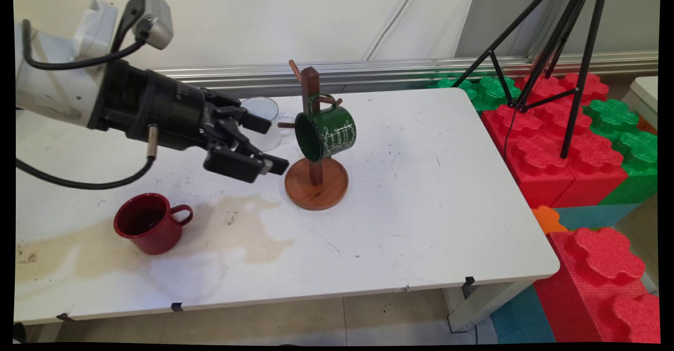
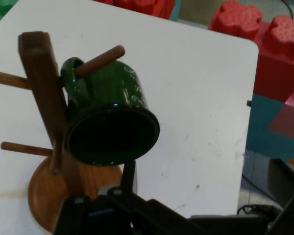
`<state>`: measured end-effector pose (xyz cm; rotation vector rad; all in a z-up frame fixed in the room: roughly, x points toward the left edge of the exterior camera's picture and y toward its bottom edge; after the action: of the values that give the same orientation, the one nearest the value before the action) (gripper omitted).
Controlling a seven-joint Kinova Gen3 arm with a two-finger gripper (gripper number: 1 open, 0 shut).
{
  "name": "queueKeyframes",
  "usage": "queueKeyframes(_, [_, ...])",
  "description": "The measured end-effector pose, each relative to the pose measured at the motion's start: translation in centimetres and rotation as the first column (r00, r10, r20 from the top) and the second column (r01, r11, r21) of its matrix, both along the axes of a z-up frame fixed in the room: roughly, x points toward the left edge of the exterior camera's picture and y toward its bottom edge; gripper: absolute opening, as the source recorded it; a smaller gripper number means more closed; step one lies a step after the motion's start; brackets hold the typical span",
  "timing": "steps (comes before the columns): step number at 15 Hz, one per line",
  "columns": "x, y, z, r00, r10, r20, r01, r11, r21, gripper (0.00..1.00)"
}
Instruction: Pick up the green mug from the rack
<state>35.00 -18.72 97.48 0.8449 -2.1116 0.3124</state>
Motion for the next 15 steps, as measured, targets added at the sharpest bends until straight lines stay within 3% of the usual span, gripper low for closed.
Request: queueKeyframes(15, [-3.1,-1.7,-2.9,0.986,0.155,-0.065,-0.153,0.987,0.039,1.0])
